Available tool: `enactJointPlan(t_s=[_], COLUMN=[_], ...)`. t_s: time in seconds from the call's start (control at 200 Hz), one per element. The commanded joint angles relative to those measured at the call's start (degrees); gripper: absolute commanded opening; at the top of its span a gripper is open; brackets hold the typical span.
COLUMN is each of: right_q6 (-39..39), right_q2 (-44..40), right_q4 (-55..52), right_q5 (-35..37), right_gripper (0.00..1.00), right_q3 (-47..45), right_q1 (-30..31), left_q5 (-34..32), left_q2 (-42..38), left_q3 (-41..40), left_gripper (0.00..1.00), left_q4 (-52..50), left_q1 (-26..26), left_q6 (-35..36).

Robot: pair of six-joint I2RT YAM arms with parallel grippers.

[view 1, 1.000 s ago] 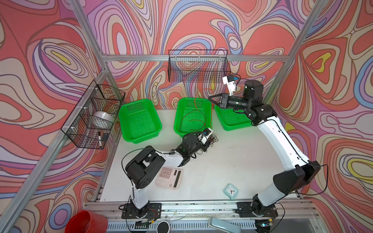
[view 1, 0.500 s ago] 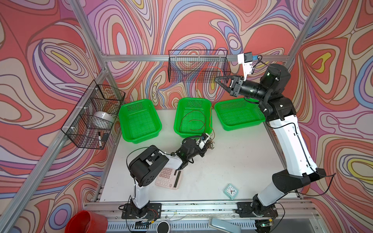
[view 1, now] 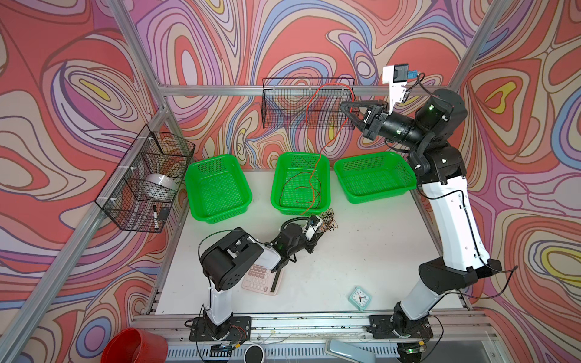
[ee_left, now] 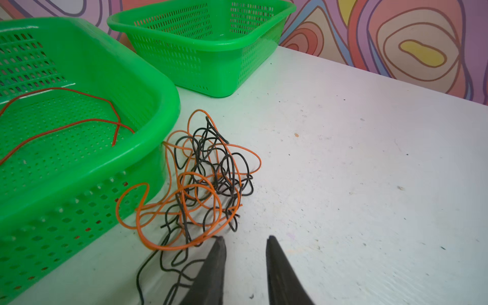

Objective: Untangle and sort cables by color
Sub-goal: Untie the cable, then place the cable in the container.

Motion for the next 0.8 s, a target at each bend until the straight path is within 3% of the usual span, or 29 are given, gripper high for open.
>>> enactJointPlan(t_s=[0.0, 0.14, 0.396, 0.601, 0.791], right_q6=[-1.22, -2.05, -3.22, -7.07, -11.0], right_q2=[-0.21, 0.27, 1.82, 6.43, 10.1], right_q4=[6.49, 12.77, 22.87, 27.08, 29.69], right_q5=[1.72, 3.61, 8.72, 11.96, 17.6], right_gripper=[0.0, 0.0, 0.0, 0.0, 0.0], right_q3=[-4.91, -9.27, -16.25, -18.46, -24.91], right_q1=[-0.03, -0.05, 0.04, 1.06, 1.52], left_q5=[1.38, 0.11, -3.86, -2.02, -6.07], left_q2=[-4.88, -8.94, -13.56, -15.92, -19.4], left_q3=[-1.65, -3.02, -6.55, -8.05, -9.34], left_gripper=[0.49, 0.6, 0.71, 0.67, 0.69], left_q4=[0.47, -3.46, -2.68, -1.85, -5.36], left_q1=[0.09, -0.42, -1.45, -2.01, -2.46], left_q6=[-1.75, -2.21, -5.56, -7.04, -6.48])
